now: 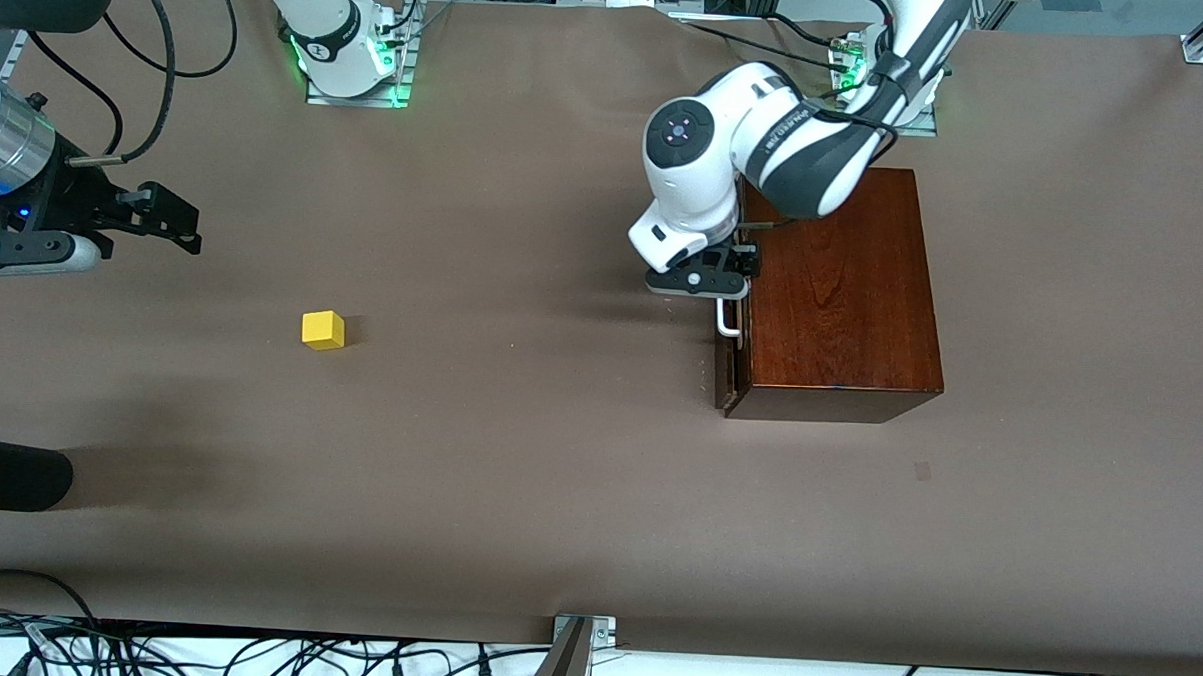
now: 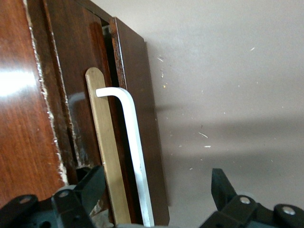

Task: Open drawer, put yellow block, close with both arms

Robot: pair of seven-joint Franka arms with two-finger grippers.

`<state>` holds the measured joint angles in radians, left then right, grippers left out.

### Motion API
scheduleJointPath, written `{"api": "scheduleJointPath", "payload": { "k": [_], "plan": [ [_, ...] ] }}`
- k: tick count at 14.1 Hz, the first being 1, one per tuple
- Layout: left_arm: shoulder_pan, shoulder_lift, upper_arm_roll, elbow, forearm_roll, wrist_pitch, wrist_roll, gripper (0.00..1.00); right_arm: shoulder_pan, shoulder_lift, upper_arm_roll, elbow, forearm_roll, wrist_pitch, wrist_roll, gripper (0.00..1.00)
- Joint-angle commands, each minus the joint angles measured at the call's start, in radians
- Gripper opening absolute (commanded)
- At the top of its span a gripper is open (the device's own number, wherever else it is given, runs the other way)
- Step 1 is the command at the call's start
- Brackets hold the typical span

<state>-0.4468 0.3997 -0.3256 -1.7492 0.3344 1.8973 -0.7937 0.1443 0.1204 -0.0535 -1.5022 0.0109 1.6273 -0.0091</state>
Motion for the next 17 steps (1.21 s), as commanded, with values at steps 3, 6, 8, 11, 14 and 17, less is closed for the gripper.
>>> {"api": "scheduleJointPath", "payload": {
  "k": [3, 6, 8, 11, 14, 17],
  "plan": [
    [-0.035, 0.007, 0.008, -0.004, 0.069, -0.014, -0.071, 1.00, -0.005, 0.002, 0.003, 0.017, 0.006, -0.006, 0.000, 1.00],
    [-0.046, 0.037, 0.010, -0.006, 0.075, -0.003, -0.114, 1.00, -0.011, 0.010, 0.003, 0.022, 0.004, 0.008, 0.000, 1.00],
    [-0.052, 0.056, 0.008, -0.007, 0.135, -0.003, -0.146, 1.00, -0.014, 0.018, 0.003, 0.022, 0.004, 0.025, 0.000, 1.00],
    [-0.069, 0.085, 0.008, -0.007, 0.144, 0.023, -0.200, 1.00, -0.011, 0.019, 0.003, 0.022, 0.004, 0.040, 0.001, 1.00],
    [-0.078, 0.106, 0.008, -0.006, 0.144, 0.051, -0.219, 1.00, -0.009, 0.019, 0.003, 0.020, 0.000, 0.051, -0.002, 1.00],
    [-0.088, 0.120, 0.008, -0.003, 0.143, 0.084, -0.259, 1.00, -0.014, 0.025, 0.003, 0.020, 0.003, 0.052, -0.002, 1.00]
  ]
}}
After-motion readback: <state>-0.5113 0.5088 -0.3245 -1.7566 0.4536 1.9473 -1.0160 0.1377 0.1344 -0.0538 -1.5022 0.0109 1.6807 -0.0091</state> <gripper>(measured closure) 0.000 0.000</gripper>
